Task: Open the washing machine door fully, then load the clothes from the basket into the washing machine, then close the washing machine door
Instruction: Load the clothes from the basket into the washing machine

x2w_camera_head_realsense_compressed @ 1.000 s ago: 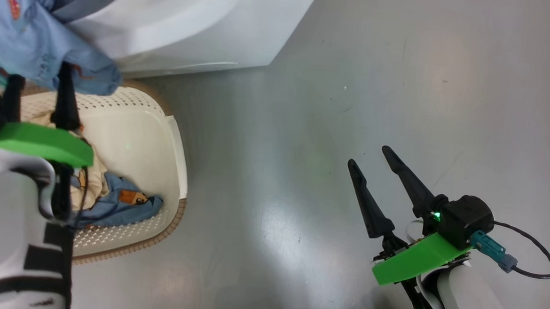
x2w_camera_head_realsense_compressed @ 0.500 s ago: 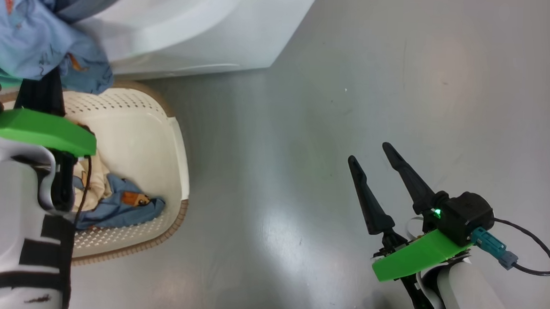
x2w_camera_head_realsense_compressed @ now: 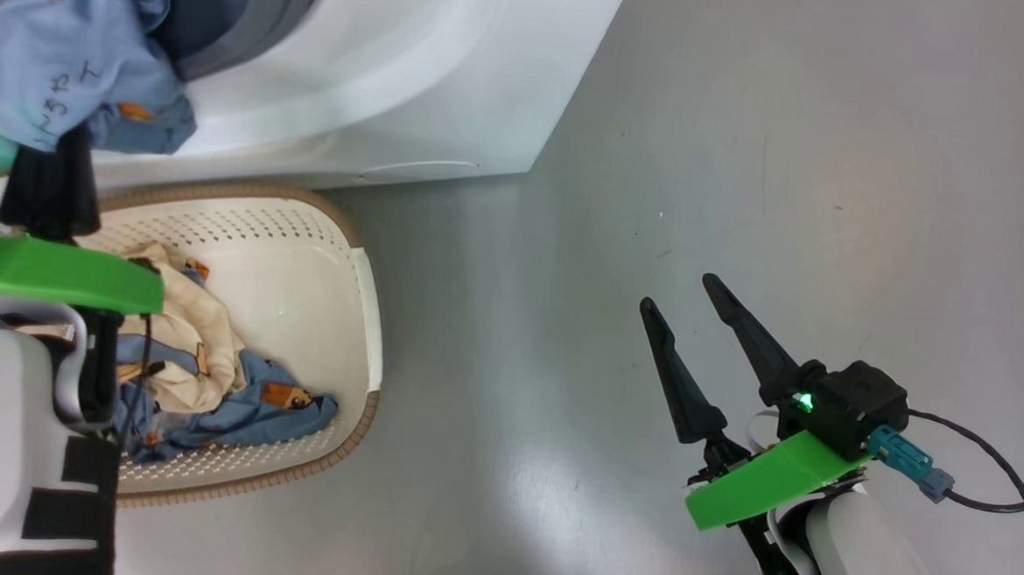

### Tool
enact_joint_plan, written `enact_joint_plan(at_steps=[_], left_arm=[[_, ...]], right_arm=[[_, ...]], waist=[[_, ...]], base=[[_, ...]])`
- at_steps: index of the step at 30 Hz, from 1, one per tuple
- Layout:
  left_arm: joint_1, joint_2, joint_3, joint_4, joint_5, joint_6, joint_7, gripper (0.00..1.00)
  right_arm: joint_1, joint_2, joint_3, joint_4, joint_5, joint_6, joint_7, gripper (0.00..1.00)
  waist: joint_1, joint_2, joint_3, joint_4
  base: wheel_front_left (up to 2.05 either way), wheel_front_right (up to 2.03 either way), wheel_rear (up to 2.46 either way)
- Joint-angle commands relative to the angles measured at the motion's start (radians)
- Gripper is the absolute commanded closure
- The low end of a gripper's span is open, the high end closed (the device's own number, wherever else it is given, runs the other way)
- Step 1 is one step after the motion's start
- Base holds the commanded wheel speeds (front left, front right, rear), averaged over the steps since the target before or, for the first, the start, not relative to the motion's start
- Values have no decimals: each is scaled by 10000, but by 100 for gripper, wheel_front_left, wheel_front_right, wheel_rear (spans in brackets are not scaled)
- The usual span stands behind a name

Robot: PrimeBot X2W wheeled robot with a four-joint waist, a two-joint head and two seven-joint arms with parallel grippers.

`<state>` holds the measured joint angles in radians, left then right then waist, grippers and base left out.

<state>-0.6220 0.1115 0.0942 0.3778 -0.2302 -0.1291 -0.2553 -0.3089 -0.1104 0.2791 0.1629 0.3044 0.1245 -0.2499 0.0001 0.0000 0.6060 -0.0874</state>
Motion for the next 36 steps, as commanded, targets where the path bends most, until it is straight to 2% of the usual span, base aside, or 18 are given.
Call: enact_joint_plan(at_steps=[1, 6, 10, 15, 28, 36], left_arm=[[165, 450, 314, -307, 147, -14, -65, 100], [-493, 738, 357, -171, 85, -15, -65, 100], [-1342, 1202, 219, 203, 152, -15, -65, 100], [-2418, 1609, 20, 845, 278, -15, -65, 100], [-4701, 2380, -558, 2740, -296, -15, -65, 100], [-6083, 2713, -664, 2262, 84, -12, -65, 100]], right_arm=[[236, 84, 259, -182, 51, 62, -118, 0], [231, 55, 272, -198, 95, 62, -118, 0], [205, 68, 284, -223, 104, 62, -118, 0], [225, 94, 233, -237, 108, 62, -118, 0], [221, 121, 21, -441, 37, 62, -118, 0], [196, 164, 149, -525, -21, 62, -118, 0]], waist=[[-1, 0, -85, -12], [-1, 0, -80, -102], [-1, 0, 55, -270], [-1, 0, 299, -419], [-1, 0, 1415, -736], [-1, 0, 2099, -739]], base=[[0, 0, 0], [0, 0, 0], [0, 0, 0], [0, 0, 0], [0, 0, 0], [0, 0, 0]])
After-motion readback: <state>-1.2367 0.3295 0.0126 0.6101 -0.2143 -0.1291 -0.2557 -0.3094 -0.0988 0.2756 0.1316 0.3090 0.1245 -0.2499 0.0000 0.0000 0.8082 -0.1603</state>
